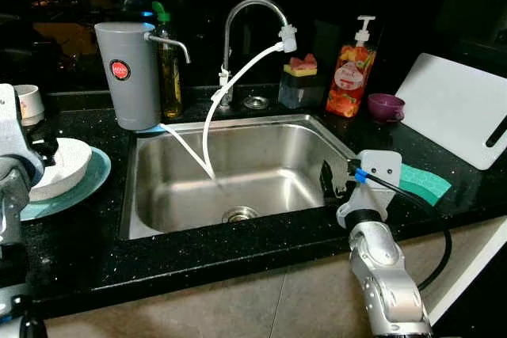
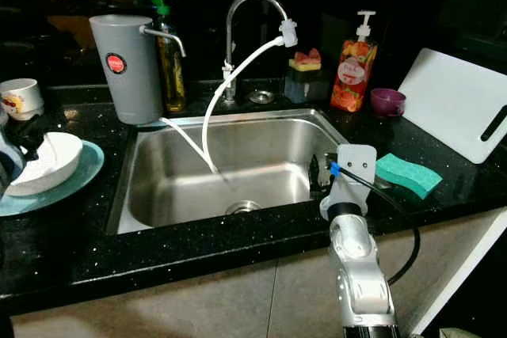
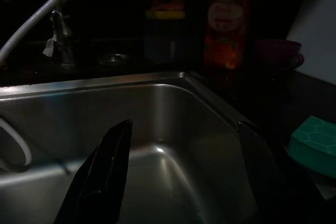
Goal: Kitchen organization
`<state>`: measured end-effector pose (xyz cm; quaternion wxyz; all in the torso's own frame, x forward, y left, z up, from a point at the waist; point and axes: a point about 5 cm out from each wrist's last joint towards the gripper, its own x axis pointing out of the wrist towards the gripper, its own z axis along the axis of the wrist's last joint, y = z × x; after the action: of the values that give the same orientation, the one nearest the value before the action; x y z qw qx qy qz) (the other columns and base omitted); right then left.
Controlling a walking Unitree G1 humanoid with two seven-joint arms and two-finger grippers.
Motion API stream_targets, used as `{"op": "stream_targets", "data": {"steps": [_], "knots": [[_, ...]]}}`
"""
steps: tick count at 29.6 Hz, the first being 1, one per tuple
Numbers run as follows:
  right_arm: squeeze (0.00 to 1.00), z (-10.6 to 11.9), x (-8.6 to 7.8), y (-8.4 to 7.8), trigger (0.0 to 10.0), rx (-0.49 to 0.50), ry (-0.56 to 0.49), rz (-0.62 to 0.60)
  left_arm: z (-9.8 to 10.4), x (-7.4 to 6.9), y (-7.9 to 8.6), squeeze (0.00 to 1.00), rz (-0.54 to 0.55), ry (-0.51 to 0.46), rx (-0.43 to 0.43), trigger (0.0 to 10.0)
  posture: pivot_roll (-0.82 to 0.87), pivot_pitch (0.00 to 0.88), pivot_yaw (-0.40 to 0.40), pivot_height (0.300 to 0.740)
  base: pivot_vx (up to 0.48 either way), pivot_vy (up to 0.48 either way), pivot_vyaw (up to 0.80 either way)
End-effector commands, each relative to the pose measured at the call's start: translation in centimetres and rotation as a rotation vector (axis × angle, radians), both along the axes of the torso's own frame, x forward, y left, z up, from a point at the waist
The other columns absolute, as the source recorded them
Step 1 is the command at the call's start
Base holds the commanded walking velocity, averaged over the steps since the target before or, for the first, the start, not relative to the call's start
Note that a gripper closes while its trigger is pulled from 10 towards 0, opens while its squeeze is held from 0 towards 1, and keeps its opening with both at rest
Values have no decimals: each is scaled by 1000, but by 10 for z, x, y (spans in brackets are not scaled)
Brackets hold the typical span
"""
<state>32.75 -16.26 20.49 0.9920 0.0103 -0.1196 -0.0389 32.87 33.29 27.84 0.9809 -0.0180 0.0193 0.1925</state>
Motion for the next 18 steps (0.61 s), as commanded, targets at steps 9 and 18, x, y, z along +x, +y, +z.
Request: {"op": "stream_targets", "data": {"steps": [9,18], "knots": [[0,9,-4,19,10000,15,-23,150,3,6,9,0,-64,60,-130,10000,137,68,-34,740,0,0,0],[0,34,-29,91,10000,-125,-86,660,2,15,9,0,-112,106,-171,10000,133,70,-19,740,0,0,0]]}}
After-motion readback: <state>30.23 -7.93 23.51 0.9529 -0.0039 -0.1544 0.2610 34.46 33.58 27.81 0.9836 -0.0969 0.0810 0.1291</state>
